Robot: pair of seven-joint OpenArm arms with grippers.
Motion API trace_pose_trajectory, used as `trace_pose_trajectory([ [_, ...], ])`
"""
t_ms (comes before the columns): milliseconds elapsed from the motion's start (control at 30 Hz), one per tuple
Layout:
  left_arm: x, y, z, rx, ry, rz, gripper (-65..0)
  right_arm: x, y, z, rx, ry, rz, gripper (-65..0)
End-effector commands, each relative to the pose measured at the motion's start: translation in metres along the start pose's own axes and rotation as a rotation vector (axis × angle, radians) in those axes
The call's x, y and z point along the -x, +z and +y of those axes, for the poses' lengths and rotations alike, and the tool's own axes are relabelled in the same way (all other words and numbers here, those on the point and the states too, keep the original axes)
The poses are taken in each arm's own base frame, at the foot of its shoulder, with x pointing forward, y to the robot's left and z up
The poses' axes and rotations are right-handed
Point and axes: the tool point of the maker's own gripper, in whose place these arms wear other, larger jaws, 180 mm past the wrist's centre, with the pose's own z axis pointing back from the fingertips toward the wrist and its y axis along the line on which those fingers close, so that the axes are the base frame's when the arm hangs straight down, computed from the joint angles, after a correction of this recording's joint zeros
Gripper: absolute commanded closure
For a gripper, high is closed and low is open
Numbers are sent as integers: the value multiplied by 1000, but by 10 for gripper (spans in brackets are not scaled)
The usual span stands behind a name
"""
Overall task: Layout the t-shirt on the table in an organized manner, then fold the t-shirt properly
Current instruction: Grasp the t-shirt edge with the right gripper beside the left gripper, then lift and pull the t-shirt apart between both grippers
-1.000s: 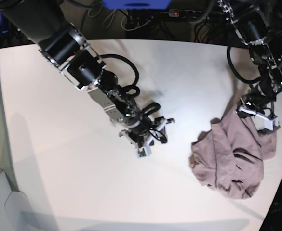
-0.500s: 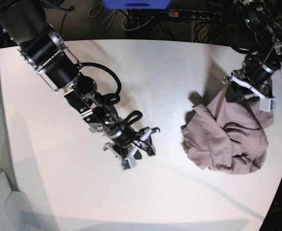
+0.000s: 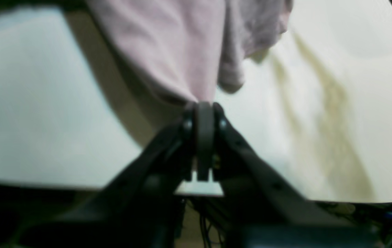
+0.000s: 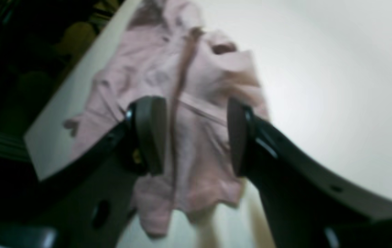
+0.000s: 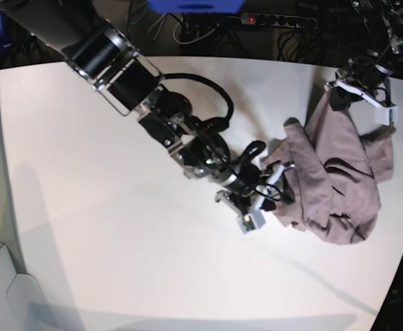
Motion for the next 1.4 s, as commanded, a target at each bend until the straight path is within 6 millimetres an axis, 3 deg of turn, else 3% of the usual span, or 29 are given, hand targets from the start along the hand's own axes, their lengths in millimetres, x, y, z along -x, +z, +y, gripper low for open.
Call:
trace_pose_trajectory([
  [0, -9, 6, 6, -11, -7, -33, -4, -26, -4, 8, -17, 5, -66, -295],
  [233, -9, 17, 27, -68, 23, -44, -4, -4, -15, -9, 34, -18, -25, -295],
  [367, -9, 17, 27, -69, 23, -46, -4, 7, -17, -27, 78, -25, -23, -295],
  [467, -9, 17, 27, -69, 23, -46, -4, 9, -17, -30, 85, -27, -22, -295],
  [933, -12, 15, 25, -63, 22, -52, -4, 13, -20, -20, 69, -40, -14, -294],
  [1067, -17, 13, 23, -56, 21, -64, -4, 31, -19, -13, 62, -68, 9, -290],
  [1167, -12, 9, 26, -55, 41, -49, -4, 46, -19, 0, 36, -45, 40, -223],
  [1300, -8, 3, 31, -54, 67, -37, -4, 58, -20, 13, 6, -7, 69, 0],
  [1367, -8, 2, 32, -54, 69, -35, -4, 52, -19, 17, -4, -6, 54, 0],
])
